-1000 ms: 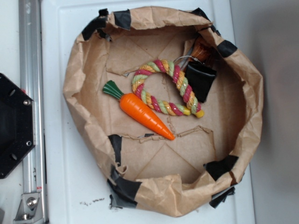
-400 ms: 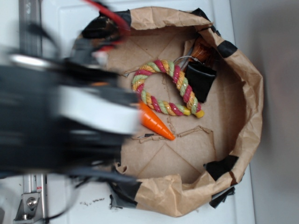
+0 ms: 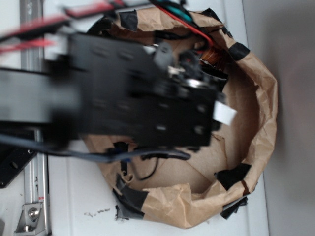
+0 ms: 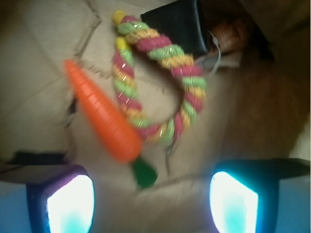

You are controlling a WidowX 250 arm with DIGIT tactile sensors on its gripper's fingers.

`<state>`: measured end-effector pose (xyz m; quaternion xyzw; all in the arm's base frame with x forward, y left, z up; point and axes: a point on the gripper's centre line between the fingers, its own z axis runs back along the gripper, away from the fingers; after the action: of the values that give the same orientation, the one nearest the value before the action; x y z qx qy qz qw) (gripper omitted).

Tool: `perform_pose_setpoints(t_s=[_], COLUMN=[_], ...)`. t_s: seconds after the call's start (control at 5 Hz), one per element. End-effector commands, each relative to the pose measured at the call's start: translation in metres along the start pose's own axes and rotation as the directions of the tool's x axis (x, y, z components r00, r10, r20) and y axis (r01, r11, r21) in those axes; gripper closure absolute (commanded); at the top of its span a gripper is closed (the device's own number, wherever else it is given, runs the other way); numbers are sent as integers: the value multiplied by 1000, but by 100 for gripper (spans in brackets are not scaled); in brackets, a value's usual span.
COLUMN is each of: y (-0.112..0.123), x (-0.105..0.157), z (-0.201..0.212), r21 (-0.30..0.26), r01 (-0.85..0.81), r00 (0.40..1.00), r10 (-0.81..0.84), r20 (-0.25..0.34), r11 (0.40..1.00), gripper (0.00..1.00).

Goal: Grab the multicolored rope.

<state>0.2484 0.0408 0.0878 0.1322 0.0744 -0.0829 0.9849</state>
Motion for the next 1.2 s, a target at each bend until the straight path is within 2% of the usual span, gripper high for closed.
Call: perform_pose_setpoints(t_s=[0.0,0.2,0.4,0.6,0.8,1.0], y=[9,6,12,6,5,11], x=[41,52,55,60,64,60], z=[-10,-6,-10,-39,-73,-69], r21=[63,89,76,47,6,-9], r01=[32,121,160,225,240,203], r00=[999,987,979,970,971,979], r10=[-35,-129,-168,-228,-240,-203], r20=[35,93,116,84,1,-2], r11=[998,989,984,973,971,979], gripper=[0,0,0,0,0,100])
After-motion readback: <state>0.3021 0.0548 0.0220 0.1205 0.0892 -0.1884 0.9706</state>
